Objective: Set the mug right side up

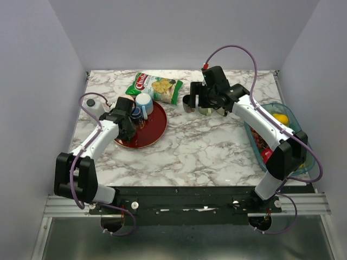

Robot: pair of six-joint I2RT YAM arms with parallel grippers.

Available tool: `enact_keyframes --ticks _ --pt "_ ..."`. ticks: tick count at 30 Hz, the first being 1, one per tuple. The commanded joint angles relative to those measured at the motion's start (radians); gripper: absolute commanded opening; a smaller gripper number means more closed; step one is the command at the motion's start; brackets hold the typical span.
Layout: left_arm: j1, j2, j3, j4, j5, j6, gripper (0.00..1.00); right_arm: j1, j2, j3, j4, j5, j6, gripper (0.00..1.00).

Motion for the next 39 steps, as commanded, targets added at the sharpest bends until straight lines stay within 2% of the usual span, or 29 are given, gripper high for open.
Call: enact_keyframes --ticks 1,6,9,12,15,19,24,28,34,39 --pt "0.003 -0.123 0.097 -0.069 0.082 -0.067 0.0 -0.007 -0.042 0.01 0.005 -0.021 0.0 0.84" --pt "-0.001 -0.163 0.198 -0.127 0.165 -0.094 0.0 -0.007 -0.025 0.052 -0.002 -0.056 0.008 0.84" --pt "-0.004 -0.223 0.228 -0.081 0.278 -0.109 0.0 -0.007 -0.028 0.082 -0.002 -0.12 0.019 0.85" --pt "-0.004 -0.266 0.241 0.037 0.425 -0.147 0.0 -0.007 -0.043 0.109 0.021 -0.197 0.02 0.87" --pt "-0.004 -0.283 0.238 0.207 0.578 -0.192 0.0 -0.007 -0.083 0.044 0.156 -0.335 0.0 0.89" --pt "-0.006 -0.263 0.259 0.464 0.713 -0.281 0.0 -0.007 -0.132 0.004 0.25 -0.453 0.022 0.92" --pt "-0.006 -0.204 0.319 0.685 0.804 -0.394 0.0 -0.007 -0.163 -0.008 0.339 -0.629 0.025 0.95" --pt "-0.012 -0.161 0.345 0.9 0.878 -0.492 0.0 -0.007 -0.184 -0.023 0.423 -0.688 0.089 0.95" --pt "-0.023 -0.112 0.383 1.043 0.938 -0.561 0.0 -0.007 -0.139 0.061 0.457 -0.716 0.16 0.95" --pt "-0.032 -0.088 0.409 1.089 0.959 -0.595 0.0 -0.007 -0.138 0.118 0.543 -0.751 0.204 0.92"
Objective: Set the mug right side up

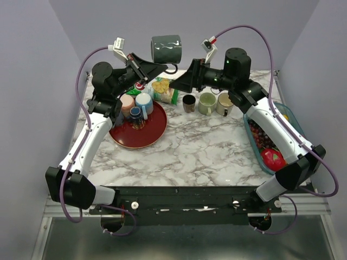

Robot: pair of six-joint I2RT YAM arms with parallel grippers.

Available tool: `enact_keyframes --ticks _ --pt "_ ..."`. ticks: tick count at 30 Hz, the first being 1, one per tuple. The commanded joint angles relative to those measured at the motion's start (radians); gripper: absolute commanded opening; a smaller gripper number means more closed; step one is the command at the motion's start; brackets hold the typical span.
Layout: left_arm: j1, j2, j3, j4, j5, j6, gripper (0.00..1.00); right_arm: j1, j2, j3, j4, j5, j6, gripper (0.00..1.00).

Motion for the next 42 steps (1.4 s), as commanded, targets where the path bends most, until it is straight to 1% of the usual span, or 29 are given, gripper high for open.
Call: enact_keyframes --ticks 1,4,9,10,12,13,18,22,27,39,42 --pt "-0.014 0.004 0.071 0.178 0.075 -0.057 0.0 -0.003 -0.001 0.061 0.129 -0.067 0.077 0.92" --pt "-0.023 0.012 0.101 0.178 0.087 -0.053 0.0 -0.004 -0.002 0.084 0.157 -0.067 0.101 0.92" --pt "-0.036 0.004 0.108 0.209 0.103 -0.066 0.0 -0.015 0.0 0.092 0.189 -0.04 0.138 0.88" --pt "-0.037 0.001 0.105 0.218 0.106 -0.071 0.0 -0.018 -0.005 0.084 0.205 -0.036 0.149 0.85" --pt "-0.043 -0.002 0.095 0.244 0.11 -0.091 0.0 -0.021 -0.018 0.061 0.26 -0.023 0.166 0.82" --pt "-0.046 -0.002 0.091 0.256 0.113 -0.099 0.0 -0.023 -0.024 0.049 0.286 -0.02 0.184 0.77" --pt "-0.06 -0.003 0.072 0.31 0.117 -0.126 0.0 -0.028 -0.052 -0.015 0.418 0.011 0.232 0.7" --pt "-0.063 -0.005 0.068 0.314 0.118 -0.129 0.0 -0.029 -0.066 -0.041 0.449 0.02 0.247 0.63" --pt "-0.072 -0.007 0.057 0.325 0.115 -0.132 0.0 -0.032 -0.089 -0.086 0.519 0.029 0.275 0.6" --pt "-0.085 -0.016 0.033 0.362 0.114 -0.128 0.0 -0.052 -0.095 -0.098 0.538 0.059 0.325 0.52" --pt "-0.091 -0.019 0.025 0.364 0.114 -0.123 0.0 -0.061 -0.097 -0.103 0.538 0.068 0.344 0.42"
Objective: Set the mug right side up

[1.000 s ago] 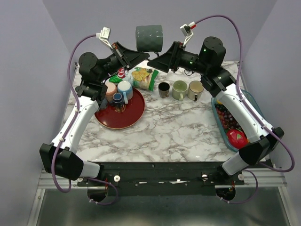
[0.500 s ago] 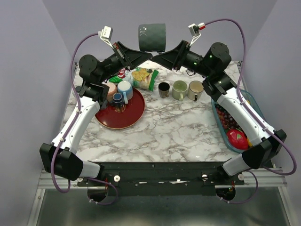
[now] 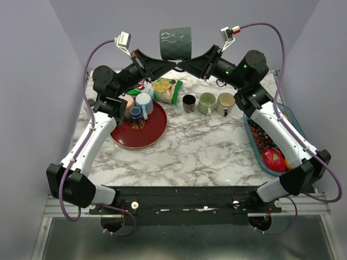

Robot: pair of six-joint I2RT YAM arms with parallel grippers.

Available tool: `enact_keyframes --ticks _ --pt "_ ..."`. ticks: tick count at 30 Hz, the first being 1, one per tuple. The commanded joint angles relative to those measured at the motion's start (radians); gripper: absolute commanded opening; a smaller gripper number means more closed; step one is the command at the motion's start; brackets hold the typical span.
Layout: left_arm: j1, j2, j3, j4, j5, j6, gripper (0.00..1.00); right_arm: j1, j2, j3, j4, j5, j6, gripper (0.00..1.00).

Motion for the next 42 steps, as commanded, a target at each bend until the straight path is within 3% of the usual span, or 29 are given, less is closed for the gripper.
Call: enact_keyframes --ticks 1,5,10,13,17,23,25,32,36,42 --pt "-0.016 -0.043 -0.007 0.082 0.012 0.008 0.0 -0.023 -0.031 -0.014 0.052 0.051 0.035 0.33" --pt "-0.021 -0.04 -0.01 0.087 0.016 0.008 0.0 -0.029 -0.029 -0.014 0.037 0.057 0.049 0.03" --pt "-0.023 -0.04 -0.003 0.082 0.021 0.023 0.0 -0.038 -0.033 -0.024 0.026 0.069 0.063 0.01" --pt "-0.023 -0.039 -0.003 0.067 0.021 0.037 0.19 -0.043 -0.039 -0.028 0.014 0.089 0.058 0.01" --pt "-0.023 -0.034 -0.012 0.055 0.021 0.05 0.62 -0.047 -0.054 -0.028 -0.011 0.115 0.031 0.01" --pt "-0.023 -0.045 -0.047 -0.019 -0.004 0.13 0.87 -0.061 -0.077 -0.019 -0.098 0.166 -0.022 0.01" --pt "-0.021 -0.051 -0.058 -0.089 -0.024 0.179 0.91 -0.078 -0.086 -0.025 -0.146 0.179 -0.037 0.01" --pt "-0.015 -0.071 -0.044 -0.561 -0.21 0.451 0.99 -0.159 -0.178 -0.096 -0.37 0.279 -0.188 0.01" --pt "-0.007 -0.057 -0.046 -0.666 -0.255 0.508 0.99 -0.164 -0.229 -0.117 -0.607 0.423 -0.316 0.01" --pt "-0.004 -0.017 -0.047 -0.703 -0.271 0.532 0.99 -0.167 -0.302 -0.212 -0.821 0.643 -0.417 0.01"
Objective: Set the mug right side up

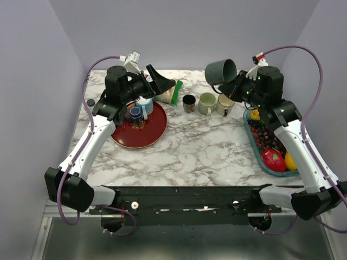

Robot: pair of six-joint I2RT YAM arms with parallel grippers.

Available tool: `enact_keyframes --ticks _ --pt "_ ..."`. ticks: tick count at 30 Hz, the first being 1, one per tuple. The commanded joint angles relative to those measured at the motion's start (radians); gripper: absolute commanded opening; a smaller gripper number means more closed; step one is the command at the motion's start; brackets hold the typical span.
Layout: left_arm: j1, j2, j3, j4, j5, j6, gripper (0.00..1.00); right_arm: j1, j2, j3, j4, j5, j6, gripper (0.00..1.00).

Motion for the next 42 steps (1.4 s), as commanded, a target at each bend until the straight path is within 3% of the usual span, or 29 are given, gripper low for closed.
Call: enact_keyframes --ticks 1,15,26,42 --pt "0.003 0.032 0.002 -0.084 -0.055 0.069 0.99 0.001 -0.066 -0.091 -0.172 0.214 -0.118 0.01" --pt "0.005 0.072 -0.004 -0.129 -0.101 0.126 0.99 0.001 -0.061 -0.355 -0.233 0.385 -0.131 0.0" --pt "0.005 0.107 0.004 -0.143 -0.104 0.143 0.99 0.001 0.014 -0.532 -0.071 0.483 -0.14 0.0" --pt "0.005 0.11 -0.014 -0.172 -0.133 0.169 0.99 0.001 0.135 -0.572 0.038 0.571 -0.177 0.01"
